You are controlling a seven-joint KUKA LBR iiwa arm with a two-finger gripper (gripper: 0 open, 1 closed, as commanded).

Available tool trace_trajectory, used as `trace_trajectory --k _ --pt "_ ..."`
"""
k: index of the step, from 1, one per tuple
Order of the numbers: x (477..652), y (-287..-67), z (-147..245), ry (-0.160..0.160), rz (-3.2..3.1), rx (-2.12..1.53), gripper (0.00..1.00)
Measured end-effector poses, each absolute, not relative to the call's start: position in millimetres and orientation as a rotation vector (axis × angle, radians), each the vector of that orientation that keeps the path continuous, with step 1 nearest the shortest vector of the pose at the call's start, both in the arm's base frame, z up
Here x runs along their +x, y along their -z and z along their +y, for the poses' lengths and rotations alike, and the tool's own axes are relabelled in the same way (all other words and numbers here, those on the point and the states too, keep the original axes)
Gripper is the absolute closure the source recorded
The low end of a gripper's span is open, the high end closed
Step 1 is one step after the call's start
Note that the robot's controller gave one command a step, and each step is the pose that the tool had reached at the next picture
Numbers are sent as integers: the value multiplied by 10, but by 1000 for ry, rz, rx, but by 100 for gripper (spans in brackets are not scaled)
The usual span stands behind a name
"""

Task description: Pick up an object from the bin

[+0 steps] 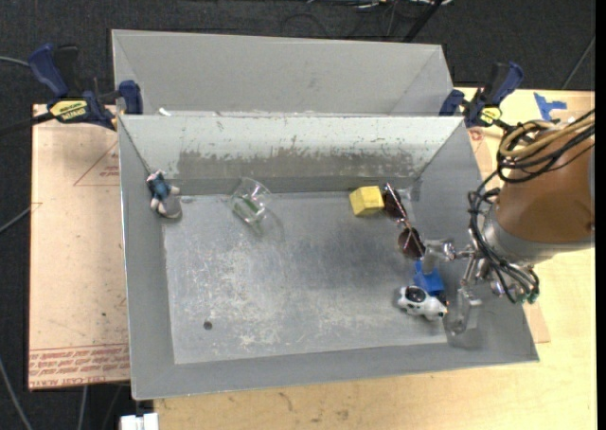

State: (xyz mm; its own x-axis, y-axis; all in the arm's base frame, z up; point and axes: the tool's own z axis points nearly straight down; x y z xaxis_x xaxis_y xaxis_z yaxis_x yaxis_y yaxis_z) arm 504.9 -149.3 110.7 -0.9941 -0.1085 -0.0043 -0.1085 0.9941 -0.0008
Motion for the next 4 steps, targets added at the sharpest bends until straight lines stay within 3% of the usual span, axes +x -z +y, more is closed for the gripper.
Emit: trace_trajectory --k 1,2,3,4 --pt "4946 -1097 -1489 -1 3127 -295 0" --pt "5046 -1106 -1520 -1 3137 118 0" --pt "5044 -745 -1535 3 3113 -340 0" --pt "4967 -733 -1519 0 3115 289 100"
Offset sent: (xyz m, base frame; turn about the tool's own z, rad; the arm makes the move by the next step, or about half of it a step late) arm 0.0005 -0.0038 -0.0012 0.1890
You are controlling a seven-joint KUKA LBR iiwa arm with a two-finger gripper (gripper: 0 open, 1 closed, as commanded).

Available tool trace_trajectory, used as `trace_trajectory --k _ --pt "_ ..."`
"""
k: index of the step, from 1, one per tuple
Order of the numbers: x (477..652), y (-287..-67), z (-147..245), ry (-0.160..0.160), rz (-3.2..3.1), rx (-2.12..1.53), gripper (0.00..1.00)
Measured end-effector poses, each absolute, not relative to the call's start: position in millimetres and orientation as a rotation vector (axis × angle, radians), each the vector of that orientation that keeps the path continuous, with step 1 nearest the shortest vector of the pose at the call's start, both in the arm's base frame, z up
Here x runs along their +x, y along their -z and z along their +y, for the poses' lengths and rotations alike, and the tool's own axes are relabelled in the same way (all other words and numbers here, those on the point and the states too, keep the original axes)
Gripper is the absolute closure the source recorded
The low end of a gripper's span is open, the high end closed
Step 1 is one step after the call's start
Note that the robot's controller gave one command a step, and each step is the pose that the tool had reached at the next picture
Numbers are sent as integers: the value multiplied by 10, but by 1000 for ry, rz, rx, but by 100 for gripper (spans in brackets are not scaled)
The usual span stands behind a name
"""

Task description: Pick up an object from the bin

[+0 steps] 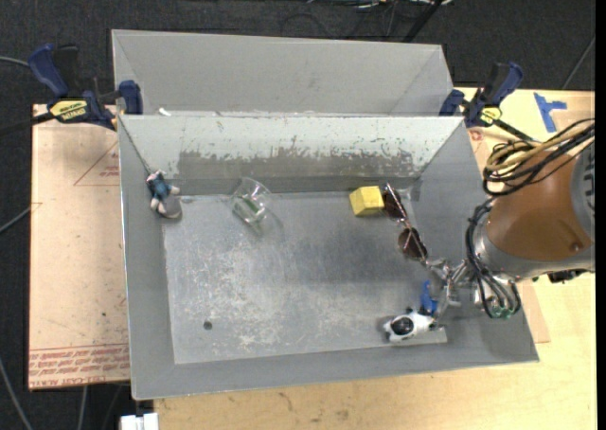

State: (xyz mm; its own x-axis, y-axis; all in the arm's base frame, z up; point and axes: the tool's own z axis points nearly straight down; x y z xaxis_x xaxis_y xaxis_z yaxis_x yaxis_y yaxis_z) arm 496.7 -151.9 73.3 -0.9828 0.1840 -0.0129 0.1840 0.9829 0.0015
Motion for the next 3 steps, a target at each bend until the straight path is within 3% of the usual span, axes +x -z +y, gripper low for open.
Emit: trace_trajectory --k 3 --pt "4959 -794 -1516 -2 3124 289 100"
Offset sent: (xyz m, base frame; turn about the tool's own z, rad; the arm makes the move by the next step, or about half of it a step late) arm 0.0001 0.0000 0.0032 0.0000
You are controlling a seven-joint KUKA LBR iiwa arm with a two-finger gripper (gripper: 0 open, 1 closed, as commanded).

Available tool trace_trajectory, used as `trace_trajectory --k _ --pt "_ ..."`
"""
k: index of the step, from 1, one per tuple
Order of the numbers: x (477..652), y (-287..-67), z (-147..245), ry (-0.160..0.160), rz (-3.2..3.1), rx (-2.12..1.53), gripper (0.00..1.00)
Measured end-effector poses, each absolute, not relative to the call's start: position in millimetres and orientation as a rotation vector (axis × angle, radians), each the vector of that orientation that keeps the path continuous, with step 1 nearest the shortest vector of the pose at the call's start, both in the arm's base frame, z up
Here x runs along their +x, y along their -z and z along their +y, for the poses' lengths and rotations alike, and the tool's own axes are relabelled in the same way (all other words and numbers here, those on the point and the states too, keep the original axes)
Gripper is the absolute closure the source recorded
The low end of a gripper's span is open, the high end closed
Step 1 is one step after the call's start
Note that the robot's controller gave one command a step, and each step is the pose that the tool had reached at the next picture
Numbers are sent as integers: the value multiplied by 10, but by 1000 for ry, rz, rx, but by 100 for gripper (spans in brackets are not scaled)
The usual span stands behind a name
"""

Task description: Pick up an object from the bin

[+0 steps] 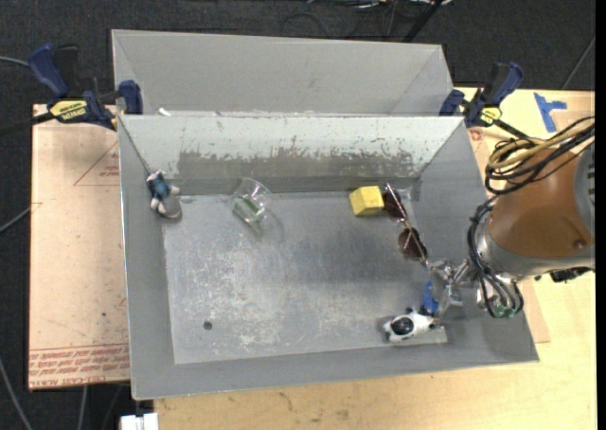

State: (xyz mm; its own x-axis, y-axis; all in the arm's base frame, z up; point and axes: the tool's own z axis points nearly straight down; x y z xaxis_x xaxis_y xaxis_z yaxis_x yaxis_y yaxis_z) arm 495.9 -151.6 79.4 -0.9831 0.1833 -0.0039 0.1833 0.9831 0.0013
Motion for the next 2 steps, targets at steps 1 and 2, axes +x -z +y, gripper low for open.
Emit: trace_trajectory --k 1,2 --pt "4953 -888 -1514 -2 3128 289 100" --pt "4947 -1013 -1511 -3 3132 289 100"
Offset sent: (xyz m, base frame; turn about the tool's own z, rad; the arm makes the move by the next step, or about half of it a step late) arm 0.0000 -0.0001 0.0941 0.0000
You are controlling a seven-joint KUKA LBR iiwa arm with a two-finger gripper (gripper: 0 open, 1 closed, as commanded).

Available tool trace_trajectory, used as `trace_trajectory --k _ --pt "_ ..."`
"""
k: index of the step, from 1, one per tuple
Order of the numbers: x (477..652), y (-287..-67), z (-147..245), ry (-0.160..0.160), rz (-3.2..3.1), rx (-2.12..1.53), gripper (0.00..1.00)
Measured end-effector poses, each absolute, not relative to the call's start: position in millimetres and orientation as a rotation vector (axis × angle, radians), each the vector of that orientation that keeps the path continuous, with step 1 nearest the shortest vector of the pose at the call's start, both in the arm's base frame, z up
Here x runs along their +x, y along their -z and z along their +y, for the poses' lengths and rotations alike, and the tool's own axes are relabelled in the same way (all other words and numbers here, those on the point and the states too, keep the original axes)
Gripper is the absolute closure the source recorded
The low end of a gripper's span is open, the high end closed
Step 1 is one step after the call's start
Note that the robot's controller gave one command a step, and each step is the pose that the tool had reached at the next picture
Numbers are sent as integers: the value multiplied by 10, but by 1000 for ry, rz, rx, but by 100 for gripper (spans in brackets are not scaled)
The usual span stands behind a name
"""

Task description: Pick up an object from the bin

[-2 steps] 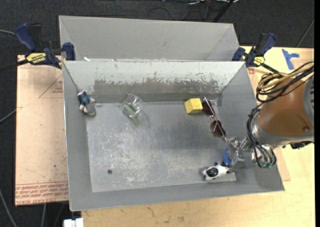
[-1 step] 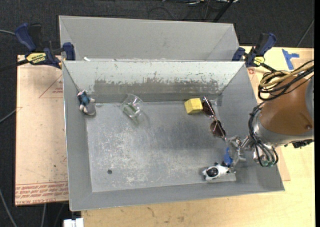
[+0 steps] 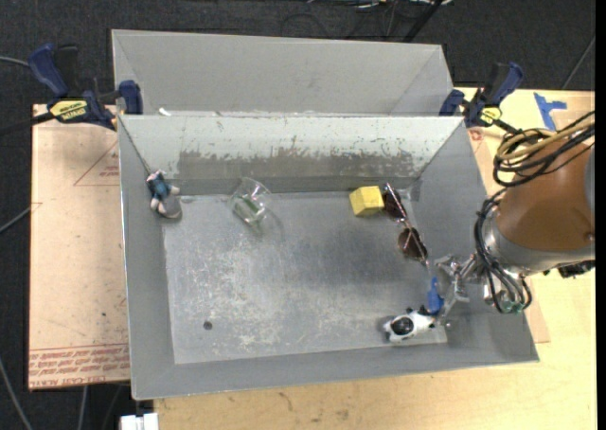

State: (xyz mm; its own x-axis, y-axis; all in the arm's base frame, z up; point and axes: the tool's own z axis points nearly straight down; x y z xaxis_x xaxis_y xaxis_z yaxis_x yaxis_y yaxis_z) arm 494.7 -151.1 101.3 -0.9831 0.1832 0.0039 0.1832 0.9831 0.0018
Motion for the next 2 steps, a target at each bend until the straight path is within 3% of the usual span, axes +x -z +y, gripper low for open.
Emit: trace_trajectory --k 2 --pt "4962 -1412 -1516 1 -3132 -289 100"
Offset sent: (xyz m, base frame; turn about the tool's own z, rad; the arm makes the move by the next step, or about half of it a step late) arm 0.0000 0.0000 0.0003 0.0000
